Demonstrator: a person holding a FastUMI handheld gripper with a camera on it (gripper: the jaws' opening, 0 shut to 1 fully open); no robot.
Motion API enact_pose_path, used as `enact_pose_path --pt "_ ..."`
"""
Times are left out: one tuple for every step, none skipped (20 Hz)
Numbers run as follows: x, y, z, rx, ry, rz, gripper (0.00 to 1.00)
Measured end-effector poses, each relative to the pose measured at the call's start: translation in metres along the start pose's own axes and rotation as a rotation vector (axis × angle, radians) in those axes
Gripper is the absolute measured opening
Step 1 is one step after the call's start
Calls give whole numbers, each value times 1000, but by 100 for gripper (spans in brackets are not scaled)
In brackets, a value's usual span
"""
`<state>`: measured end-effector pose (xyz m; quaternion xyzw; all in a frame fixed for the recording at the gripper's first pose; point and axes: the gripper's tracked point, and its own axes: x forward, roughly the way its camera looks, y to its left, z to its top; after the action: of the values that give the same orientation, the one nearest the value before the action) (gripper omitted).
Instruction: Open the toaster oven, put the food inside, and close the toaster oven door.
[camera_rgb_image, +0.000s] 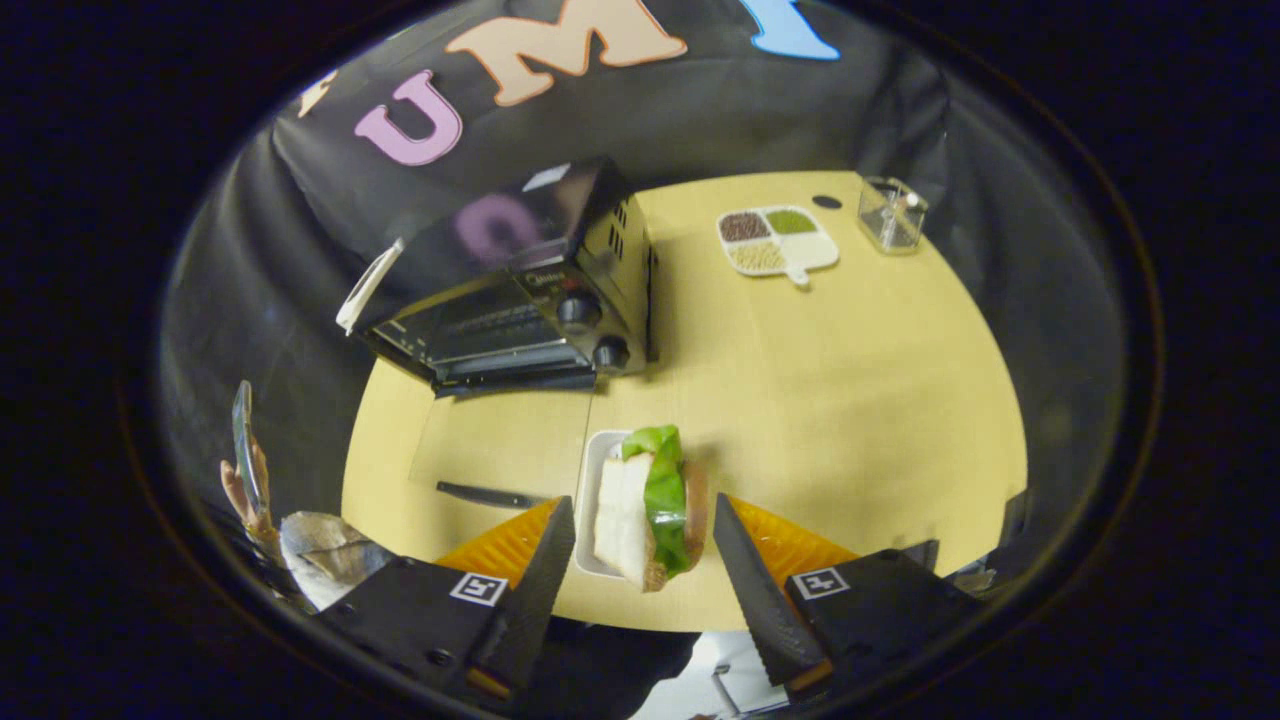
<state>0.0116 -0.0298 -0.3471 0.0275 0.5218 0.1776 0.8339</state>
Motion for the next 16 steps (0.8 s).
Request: enact_pose_path --pt "9 -7 -6 -4 39 5 87" --pt "19 -13 -10 -7 68 4 87" --pt "25 -18 -17 -6 93 12 82" --pt "33 -20 -21 4 120 22 77" --pt "39 -20 -27 18 141 40 73" --pt "46 -18 -27 38 149 64 68" --pt "51 -12 -30 71 164 93 63" --pt "55 -11 -30 103 174 106 58" --pt "58 -10 -33 134 188 127 53" --pt "58 -4 -30 171 190 153 49" --pt "58 -1 -27 211 179 171 44" --pt "58 0 -23 239 175 182 39" --pt "54 0 -22 264 164 189 35" --pt "49 -1 -18 292 150 188 31" --pt "48 1 -14 307 139 195 31" --pt "43 3 -10 323 123 206 31"
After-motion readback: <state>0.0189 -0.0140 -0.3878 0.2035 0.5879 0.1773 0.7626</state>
